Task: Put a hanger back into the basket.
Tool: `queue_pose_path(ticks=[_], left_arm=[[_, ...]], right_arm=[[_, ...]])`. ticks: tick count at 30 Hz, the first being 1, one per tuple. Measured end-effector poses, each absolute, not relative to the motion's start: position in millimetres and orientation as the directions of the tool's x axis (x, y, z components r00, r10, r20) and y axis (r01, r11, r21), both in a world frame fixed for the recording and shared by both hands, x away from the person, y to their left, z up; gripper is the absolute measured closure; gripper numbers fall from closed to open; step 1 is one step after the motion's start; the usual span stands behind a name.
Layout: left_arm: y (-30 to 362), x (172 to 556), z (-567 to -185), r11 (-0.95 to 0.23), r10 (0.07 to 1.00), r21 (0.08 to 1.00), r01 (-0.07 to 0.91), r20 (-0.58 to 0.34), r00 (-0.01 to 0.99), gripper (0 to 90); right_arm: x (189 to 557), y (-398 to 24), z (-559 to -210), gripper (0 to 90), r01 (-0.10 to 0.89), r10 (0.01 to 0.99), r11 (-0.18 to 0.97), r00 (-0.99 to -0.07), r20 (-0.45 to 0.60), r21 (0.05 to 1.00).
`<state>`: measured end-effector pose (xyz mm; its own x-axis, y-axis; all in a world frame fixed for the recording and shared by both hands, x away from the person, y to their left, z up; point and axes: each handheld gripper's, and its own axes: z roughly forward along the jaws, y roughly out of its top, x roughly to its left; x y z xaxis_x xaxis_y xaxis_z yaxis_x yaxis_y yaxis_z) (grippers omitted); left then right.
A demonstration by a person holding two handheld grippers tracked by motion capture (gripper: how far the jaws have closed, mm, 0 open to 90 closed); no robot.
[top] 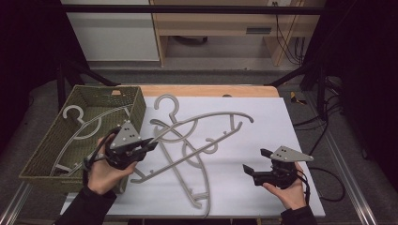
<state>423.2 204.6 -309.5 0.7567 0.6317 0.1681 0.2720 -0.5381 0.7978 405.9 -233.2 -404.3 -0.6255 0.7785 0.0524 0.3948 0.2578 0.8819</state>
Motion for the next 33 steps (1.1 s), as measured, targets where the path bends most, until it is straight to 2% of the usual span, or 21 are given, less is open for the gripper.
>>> queue_pose_path(ticks=[7, 17, 25, 33], left_arm=[[234, 430, -285, -0.472, 0.677, 0.836, 0.280, 0.140, 0.723, 82.6], [282, 443, -262, -0.451, 0.743, 0.845, 0.287, 0.177, 0.646, 82.6], [323, 457, -263, -0.499, 0.758, 0.810, 0.310, 0.234, 0.609, 82.5], [365, 473, -274, -0.481, 0.786, 0.808, 0.341, 0.225, 0.575, 82.5]], right_arm=[[405, -235, -405, 8.0, 0.388, 0.799, 0.237, -0.600, 0.049, 0.891], [402, -242, -402, 7.5, 0.381, 0.817, 0.211, -0.575, 0.052, 0.900], [402, -245, -401, 7.8, 0.379, 0.827, 0.195, -0.560, 0.056, 0.904], [403, -244, -401, 7.7, 0.381, 0.824, 0.201, -0.564, 0.054, 0.902]])
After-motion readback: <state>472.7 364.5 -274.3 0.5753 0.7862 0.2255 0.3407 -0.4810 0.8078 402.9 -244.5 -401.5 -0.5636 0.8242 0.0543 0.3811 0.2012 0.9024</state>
